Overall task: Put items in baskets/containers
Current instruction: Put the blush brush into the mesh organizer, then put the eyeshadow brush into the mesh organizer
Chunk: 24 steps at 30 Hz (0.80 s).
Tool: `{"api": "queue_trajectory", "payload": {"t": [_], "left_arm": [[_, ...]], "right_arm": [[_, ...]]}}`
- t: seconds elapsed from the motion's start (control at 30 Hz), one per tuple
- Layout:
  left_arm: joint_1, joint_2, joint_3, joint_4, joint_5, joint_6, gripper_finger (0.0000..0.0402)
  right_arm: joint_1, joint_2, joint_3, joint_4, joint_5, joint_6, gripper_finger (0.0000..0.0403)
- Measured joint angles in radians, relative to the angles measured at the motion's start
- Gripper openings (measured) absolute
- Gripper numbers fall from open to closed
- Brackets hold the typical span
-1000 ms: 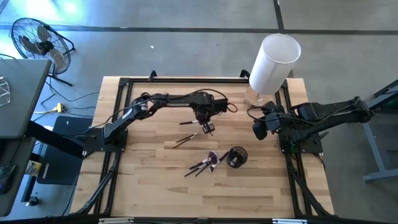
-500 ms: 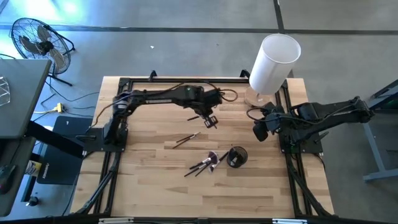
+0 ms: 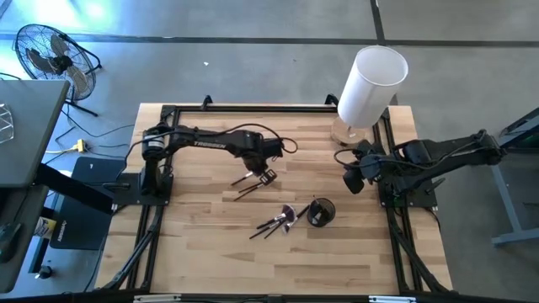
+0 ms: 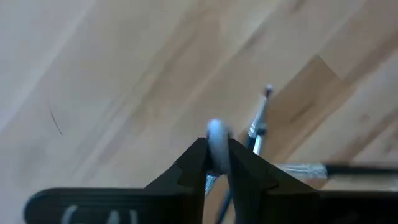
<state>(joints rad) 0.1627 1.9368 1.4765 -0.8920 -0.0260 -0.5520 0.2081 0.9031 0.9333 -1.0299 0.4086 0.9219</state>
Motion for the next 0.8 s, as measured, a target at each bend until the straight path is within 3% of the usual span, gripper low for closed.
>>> {"api": "queue_trajectory", "payload": {"t": [0.33,0.8], "left_arm": [[0.000,-0.021,0.003,-0.033,0.016,-0.018,0.0079],[-0.014,0.045,0.003,-0.005,0.091,0.310,0.0081]], "right_arm": [[0.003,0.000,0.000,0.003,0.009,-0.007,0.0001],[0.003,0.000,0.000,0.004,0.023,-0.006,0.0002]]}}
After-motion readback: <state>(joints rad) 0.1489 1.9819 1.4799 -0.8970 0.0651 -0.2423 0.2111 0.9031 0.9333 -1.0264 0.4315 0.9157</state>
